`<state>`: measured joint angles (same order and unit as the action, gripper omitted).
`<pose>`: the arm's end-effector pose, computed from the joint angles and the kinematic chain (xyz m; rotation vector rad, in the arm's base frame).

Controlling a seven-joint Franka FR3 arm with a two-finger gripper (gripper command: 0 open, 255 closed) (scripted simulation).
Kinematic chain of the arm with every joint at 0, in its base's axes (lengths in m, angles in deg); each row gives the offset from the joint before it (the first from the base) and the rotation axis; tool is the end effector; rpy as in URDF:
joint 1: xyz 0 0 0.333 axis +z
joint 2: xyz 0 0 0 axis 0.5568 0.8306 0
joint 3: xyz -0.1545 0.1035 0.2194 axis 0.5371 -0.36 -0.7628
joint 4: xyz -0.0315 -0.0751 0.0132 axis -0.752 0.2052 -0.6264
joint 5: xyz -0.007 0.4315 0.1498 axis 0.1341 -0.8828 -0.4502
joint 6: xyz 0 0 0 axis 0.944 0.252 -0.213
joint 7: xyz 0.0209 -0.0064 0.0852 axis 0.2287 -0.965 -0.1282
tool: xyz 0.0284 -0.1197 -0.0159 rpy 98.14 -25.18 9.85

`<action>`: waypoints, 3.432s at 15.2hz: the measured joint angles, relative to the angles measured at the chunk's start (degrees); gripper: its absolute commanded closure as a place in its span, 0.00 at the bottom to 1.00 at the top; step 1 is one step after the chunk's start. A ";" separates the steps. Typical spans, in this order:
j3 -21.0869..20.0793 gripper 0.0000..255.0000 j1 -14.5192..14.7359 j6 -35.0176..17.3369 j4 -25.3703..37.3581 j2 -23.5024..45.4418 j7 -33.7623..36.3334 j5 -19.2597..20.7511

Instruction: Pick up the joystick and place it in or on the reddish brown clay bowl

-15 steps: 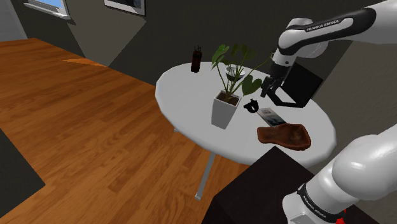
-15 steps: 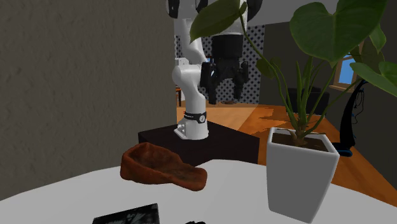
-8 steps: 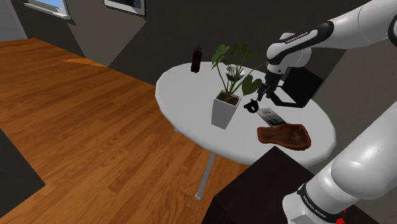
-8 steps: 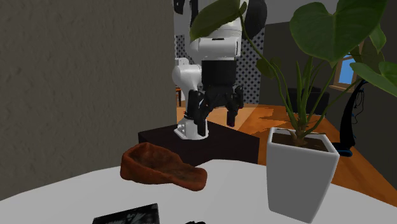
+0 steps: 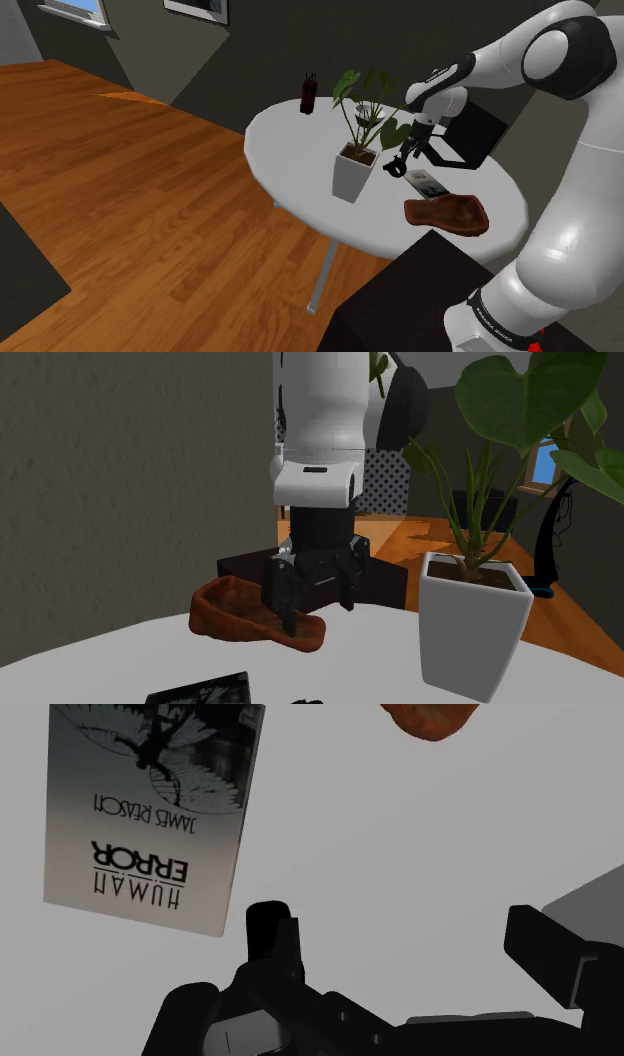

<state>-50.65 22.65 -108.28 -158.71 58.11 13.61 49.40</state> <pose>0.5089 -0.3679 0.2165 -3.1105 0.0686 0.0864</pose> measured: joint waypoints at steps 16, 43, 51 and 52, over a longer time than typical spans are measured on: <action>-3.39 0.00 -8.08 -3.90 15.97 20.70 -6.74 -7.22; -1.76 1.00 -6.81 0.78 15.81 15.65 -5.59 -5.17; -0.64 1.00 -6.23 5.35 17.14 12.24 -4.85 -3.54; -0.50 1.00 -6.06 5.92 17.22 11.71 -4.63 -3.30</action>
<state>-51.15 16.59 -102.36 -141.49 69.82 8.97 46.09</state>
